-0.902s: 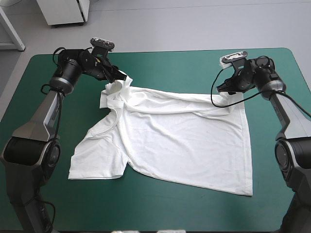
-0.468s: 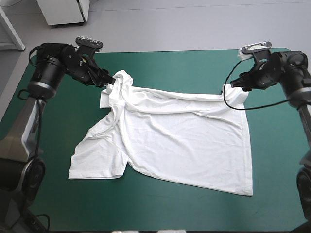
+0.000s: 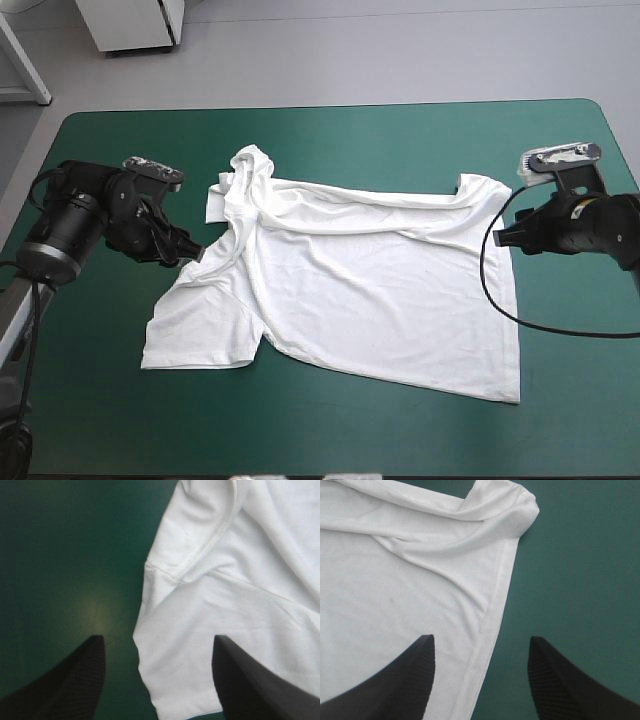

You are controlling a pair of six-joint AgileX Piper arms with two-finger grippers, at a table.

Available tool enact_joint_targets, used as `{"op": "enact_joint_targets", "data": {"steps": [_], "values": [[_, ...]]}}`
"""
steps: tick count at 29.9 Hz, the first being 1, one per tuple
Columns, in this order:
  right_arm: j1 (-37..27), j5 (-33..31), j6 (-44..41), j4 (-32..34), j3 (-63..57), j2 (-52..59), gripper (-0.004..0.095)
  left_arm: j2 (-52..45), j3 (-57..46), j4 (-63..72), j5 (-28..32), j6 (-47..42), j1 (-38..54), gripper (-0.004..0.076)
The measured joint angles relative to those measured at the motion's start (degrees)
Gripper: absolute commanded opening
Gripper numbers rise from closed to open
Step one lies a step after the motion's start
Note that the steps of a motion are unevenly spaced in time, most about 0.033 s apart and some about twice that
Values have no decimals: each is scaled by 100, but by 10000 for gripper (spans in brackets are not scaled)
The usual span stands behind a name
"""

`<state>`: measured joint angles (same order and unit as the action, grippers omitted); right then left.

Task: Fold the cloth

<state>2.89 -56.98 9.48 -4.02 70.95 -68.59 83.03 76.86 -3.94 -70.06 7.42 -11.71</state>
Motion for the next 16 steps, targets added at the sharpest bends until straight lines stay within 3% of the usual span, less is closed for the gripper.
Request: {"op": "enact_joint_targets", "data": {"steps": [7, 16], "values": [[0, 2, -46, -1, -212, 206, 523, 102, -800, 34, 612, 139, 0, 455], [165, 16, -43, 31, -212, 206, 523, 1053, -861, 23, 1341, 249, 0, 455]]}}
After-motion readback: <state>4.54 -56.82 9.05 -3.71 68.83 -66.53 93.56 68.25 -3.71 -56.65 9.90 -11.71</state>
